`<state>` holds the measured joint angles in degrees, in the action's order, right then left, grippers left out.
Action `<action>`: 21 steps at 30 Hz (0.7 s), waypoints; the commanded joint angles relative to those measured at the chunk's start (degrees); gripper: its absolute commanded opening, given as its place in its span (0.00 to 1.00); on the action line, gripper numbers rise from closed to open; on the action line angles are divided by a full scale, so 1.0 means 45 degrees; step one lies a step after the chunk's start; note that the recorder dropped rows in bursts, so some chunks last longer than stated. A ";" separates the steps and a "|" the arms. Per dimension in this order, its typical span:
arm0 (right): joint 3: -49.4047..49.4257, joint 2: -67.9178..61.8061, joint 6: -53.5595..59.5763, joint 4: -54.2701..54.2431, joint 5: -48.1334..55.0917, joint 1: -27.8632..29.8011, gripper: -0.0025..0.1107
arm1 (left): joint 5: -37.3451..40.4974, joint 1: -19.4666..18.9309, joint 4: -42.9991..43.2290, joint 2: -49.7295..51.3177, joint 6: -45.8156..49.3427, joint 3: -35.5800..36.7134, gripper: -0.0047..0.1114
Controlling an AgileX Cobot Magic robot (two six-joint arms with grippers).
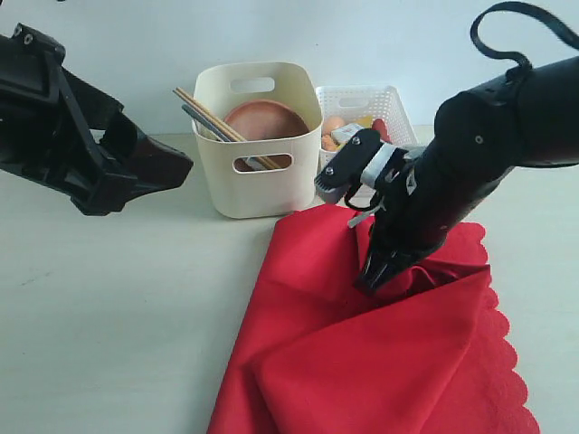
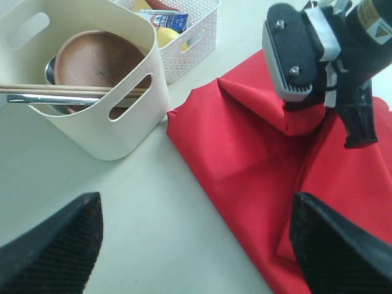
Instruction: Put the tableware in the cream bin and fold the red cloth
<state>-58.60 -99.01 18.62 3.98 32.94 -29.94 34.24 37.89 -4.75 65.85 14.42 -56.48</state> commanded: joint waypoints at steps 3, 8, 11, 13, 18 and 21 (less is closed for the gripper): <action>-0.0103 0.1034 -0.3369 0.2826 0.0451 -0.0022 0.02 | -0.0056 -0.0036 -0.0105 -0.0114 -0.0018 0.0064 0.72; -0.0103 0.1121 -0.8024 0.6549 0.1832 -0.0022 0.02 | 0.0070 -0.0036 -0.0105 -0.0114 -0.0018 0.0064 0.72; -0.0103 0.1121 -0.9814 0.7424 0.2355 0.0216 0.02 | 0.0094 -0.0036 -0.0129 -0.0114 -0.0018 0.0064 0.72; -0.0103 0.1060 -1.0307 0.7173 0.2332 0.0701 0.02 | 0.0121 -0.0036 -0.0184 -0.0114 -0.0018 0.0064 0.72; -0.0103 0.0161 -1.1554 0.6499 0.1602 0.2158 0.11 | 0.0121 -0.0036 -0.0388 -0.0114 -0.0018 0.0064 0.72; -0.0103 -0.0507 -1.1639 0.6108 0.0689 0.2679 0.22 | 0.0146 -0.0036 -0.0453 -0.0114 -0.0018 0.0064 0.72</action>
<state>-58.72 -99.38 -32.92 32.90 39.44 -19.52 34.59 37.89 -6.02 65.85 14.42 -56.48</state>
